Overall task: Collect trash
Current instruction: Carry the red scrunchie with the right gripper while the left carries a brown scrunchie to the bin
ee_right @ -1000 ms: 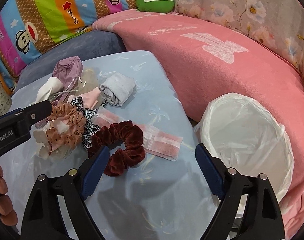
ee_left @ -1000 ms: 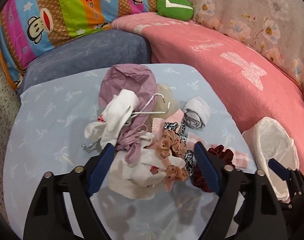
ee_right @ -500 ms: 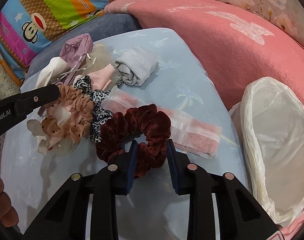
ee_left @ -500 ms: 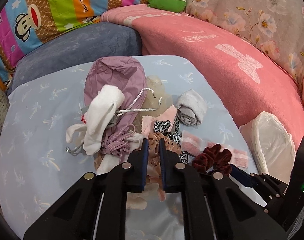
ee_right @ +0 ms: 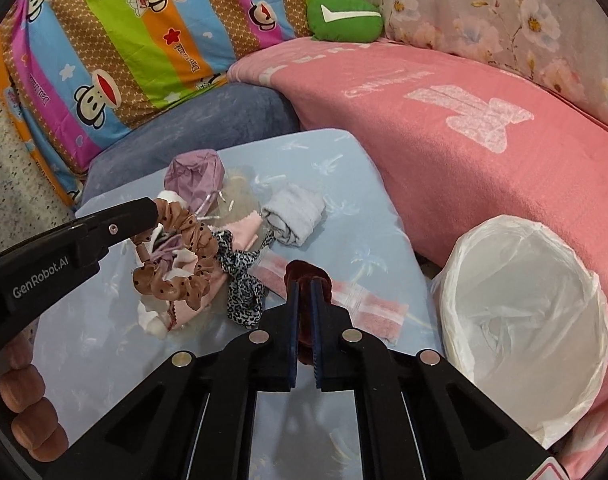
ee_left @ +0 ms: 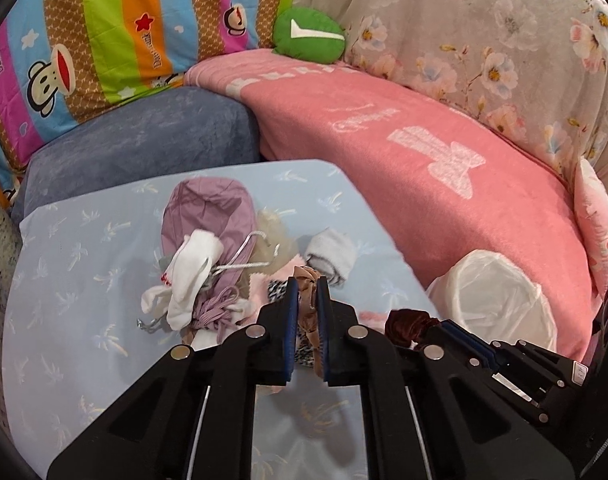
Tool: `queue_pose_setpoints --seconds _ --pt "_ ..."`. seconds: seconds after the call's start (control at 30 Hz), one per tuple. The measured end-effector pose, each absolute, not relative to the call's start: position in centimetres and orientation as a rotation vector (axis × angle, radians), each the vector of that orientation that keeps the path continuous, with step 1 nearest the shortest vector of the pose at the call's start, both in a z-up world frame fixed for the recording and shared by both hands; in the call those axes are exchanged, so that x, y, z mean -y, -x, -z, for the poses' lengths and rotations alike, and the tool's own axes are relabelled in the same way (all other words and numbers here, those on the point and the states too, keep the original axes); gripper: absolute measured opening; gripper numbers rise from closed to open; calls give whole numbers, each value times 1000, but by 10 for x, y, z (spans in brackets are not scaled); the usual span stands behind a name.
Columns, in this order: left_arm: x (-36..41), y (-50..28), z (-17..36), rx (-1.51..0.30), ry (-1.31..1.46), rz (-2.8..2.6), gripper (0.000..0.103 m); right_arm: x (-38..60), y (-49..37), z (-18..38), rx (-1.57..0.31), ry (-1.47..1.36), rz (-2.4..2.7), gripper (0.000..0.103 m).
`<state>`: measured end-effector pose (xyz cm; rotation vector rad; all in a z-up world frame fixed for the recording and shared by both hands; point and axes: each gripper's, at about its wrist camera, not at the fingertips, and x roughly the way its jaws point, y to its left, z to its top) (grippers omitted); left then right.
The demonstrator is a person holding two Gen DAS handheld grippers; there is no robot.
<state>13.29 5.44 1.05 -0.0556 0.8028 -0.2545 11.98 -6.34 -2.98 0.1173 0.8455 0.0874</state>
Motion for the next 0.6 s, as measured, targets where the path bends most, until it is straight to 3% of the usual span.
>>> queue_pose_setpoints --seconds 0.33,0.6 --pt "-6 -122 -50 -737 51 383 9 113 -94 -32 -712 -126 -8 5" --pt "44 -115 -60 -731 29 496 9 176 -74 -43 -678 -171 97 5"
